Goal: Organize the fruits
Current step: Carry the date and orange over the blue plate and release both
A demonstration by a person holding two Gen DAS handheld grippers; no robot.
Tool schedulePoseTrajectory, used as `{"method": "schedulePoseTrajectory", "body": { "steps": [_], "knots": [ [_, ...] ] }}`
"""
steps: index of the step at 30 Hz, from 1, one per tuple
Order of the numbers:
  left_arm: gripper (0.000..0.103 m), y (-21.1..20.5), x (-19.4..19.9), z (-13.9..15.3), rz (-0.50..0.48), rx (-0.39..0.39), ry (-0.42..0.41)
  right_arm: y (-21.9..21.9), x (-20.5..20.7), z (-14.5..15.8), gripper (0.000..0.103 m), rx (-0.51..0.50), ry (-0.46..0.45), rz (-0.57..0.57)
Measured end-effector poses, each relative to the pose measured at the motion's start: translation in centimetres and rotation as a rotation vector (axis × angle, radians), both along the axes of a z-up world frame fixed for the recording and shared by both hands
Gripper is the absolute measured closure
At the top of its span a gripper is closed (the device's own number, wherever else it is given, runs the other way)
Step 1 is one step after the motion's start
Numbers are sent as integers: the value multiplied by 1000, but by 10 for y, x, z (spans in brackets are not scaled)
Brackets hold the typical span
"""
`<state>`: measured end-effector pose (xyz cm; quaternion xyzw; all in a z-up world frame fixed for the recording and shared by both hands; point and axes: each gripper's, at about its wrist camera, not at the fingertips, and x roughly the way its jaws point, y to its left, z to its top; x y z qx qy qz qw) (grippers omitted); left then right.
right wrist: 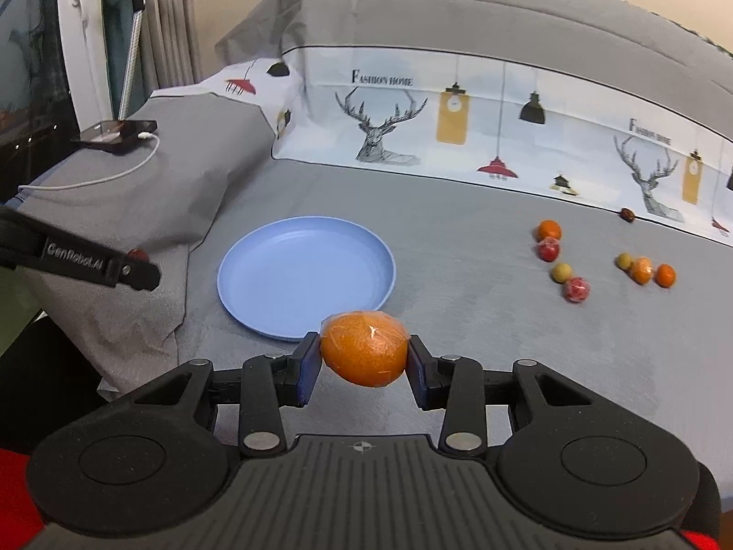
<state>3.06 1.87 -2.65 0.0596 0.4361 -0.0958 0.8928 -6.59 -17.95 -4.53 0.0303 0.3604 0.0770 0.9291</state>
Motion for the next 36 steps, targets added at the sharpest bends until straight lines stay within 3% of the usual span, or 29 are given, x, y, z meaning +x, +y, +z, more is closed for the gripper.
{"method": "schedulePoseTrajectory", "body": {
  "steps": [8,15,21,23,24,25,26,30,36],
  "knots": [
    [72,-9,58,-25,-19,11,60,17,59,-22,61,29,67,20],
    [72,-24,104,-60,-65,68,118,31,108,-46,61,-3,116,60],
    [71,-30,129,-79,-74,84,106,37,136,-68,61,-37,150,80],
    [34,-32,132,-77,-86,70,81,35,143,-70,56,-32,146,78],
    [3,-34,132,-74,-88,64,68,33,146,-68,47,-23,140,76],
    [0,-33,129,-67,-84,55,33,31,148,-64,22,-20,130,65],
    [1,-33,125,-61,-84,46,2,28,146,-60,9,-19,110,50],
    [0,-30,104,-43,-76,106,-1,15,127,-41,7,-15,101,29],
    [0,-13,43,-18,-16,103,6,-2,55,-19,3,68,123,-32]
  ]
}}
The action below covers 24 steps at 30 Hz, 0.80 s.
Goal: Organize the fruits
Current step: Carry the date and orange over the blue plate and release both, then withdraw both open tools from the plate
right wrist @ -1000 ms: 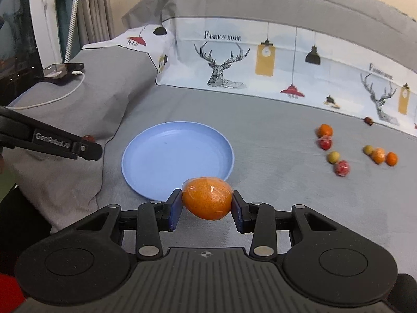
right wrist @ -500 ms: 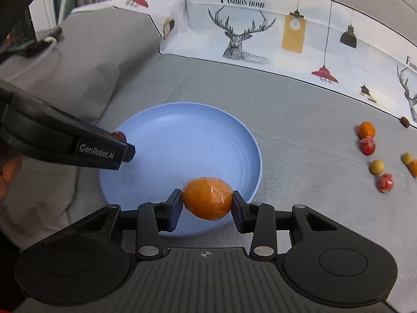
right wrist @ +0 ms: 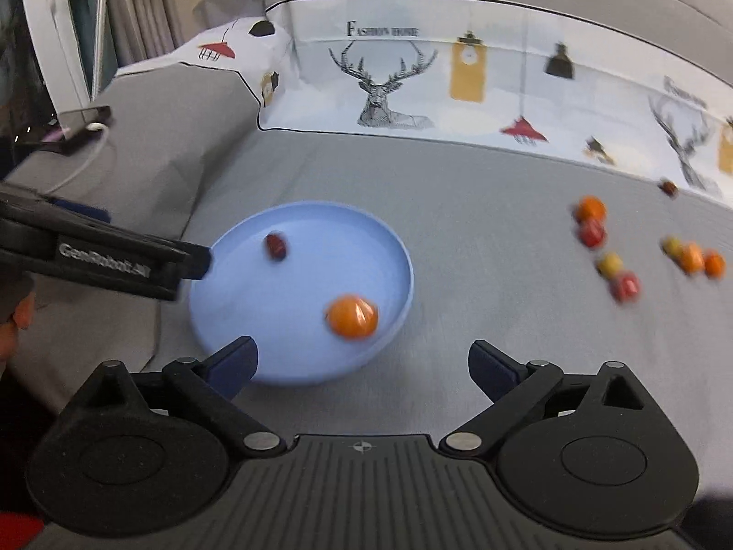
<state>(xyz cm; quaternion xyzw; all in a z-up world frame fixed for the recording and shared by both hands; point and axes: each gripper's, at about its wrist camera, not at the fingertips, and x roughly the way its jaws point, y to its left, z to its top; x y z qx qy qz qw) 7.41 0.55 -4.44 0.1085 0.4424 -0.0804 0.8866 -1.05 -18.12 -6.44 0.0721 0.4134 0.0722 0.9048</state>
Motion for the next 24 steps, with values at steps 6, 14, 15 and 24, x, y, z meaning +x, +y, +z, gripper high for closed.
{"method": "schedulePoseTrajectory", "body": {
  "steps": [6,14,15,24],
  "knots": [
    [0,-10,-53,23,-52,15,-33,-6,-40,24,1,-12,-56,-59],
    [0,-22,-90,45,-50,-40,-98,-22,-87,58,1,-9,-191,-98],
    [0,-22,-93,46,-54,-37,-99,-23,-91,60,1,-11,-197,-101],
    [0,-16,-104,58,-48,-29,-138,-23,-100,67,1,-5,-222,-115]
  ]
}}
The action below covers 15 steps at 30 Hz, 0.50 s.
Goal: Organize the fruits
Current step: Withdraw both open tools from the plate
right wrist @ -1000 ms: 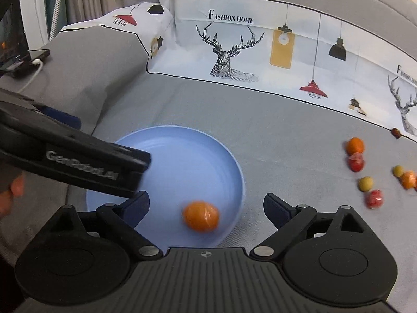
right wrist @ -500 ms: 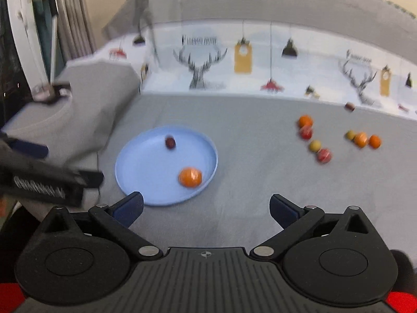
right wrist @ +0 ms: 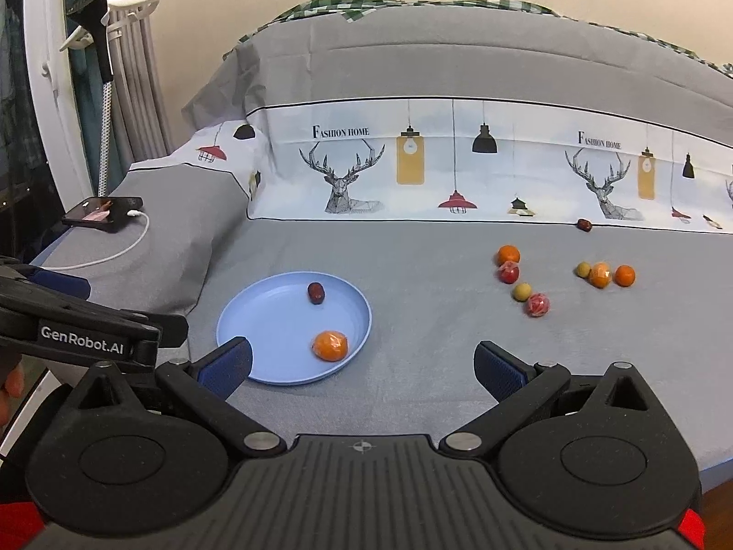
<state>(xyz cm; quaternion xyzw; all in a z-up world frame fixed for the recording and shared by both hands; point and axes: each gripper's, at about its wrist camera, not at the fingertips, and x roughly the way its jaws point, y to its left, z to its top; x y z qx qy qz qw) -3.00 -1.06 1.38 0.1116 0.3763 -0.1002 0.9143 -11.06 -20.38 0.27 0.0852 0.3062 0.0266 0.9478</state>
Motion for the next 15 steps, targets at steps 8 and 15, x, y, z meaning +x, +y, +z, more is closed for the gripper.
{"method": "schedulePoseTrajectory", "body": {
  "steps": [8,15],
  "knots": [
    [0,-1,3,-1,-2,8,6,0,0,0,1,-1,-5,10],
    [0,1,11,-7,12,20,30,2,3,-6,1,10,5,22]
  ]
}}
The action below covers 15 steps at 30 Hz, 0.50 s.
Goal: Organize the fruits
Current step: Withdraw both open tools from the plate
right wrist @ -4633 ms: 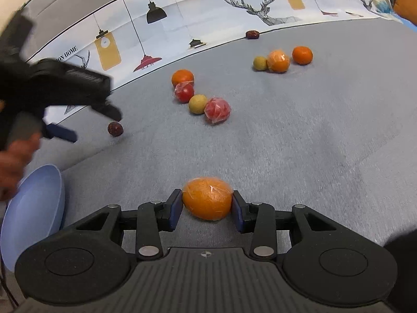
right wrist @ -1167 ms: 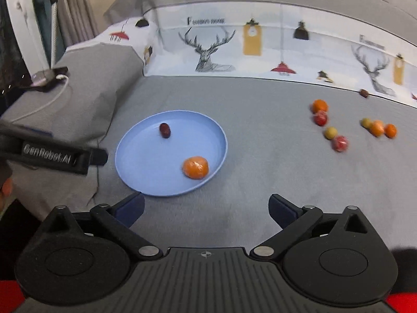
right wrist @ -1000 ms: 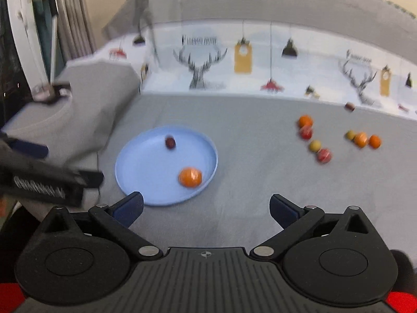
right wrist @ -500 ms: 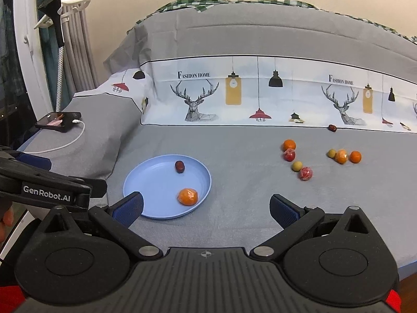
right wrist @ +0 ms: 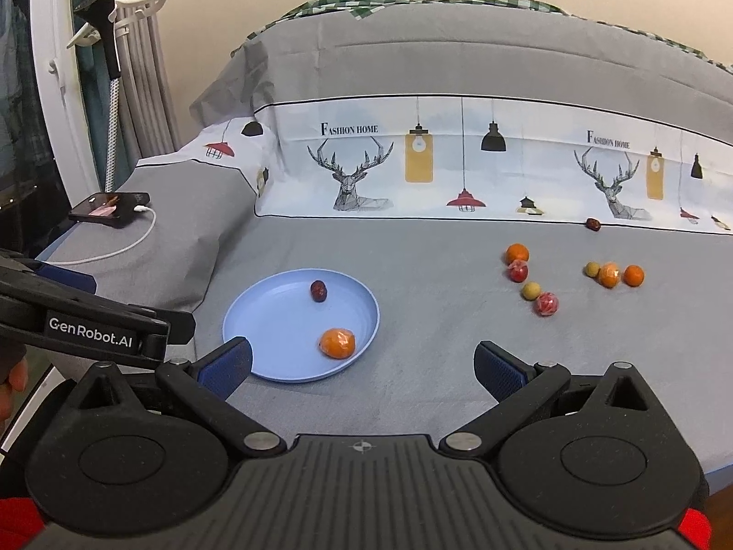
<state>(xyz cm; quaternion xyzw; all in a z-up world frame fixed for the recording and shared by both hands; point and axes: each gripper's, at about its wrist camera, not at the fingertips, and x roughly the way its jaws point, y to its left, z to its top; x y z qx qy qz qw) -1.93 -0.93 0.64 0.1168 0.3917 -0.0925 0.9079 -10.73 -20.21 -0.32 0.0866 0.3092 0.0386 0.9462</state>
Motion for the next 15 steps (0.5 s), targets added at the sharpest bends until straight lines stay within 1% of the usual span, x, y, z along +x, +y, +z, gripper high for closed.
{"method": "schedulePoseTrajectory", "body": {
  "steps": [7,15],
  "knots": [
    [0,-2,12,-5,22,18,24,-4,7,-9,1,13,9,-8],
    [0,-21,29,-4,19,21,31,-21,17,-23,1,11,25,-88]
  ]
}}
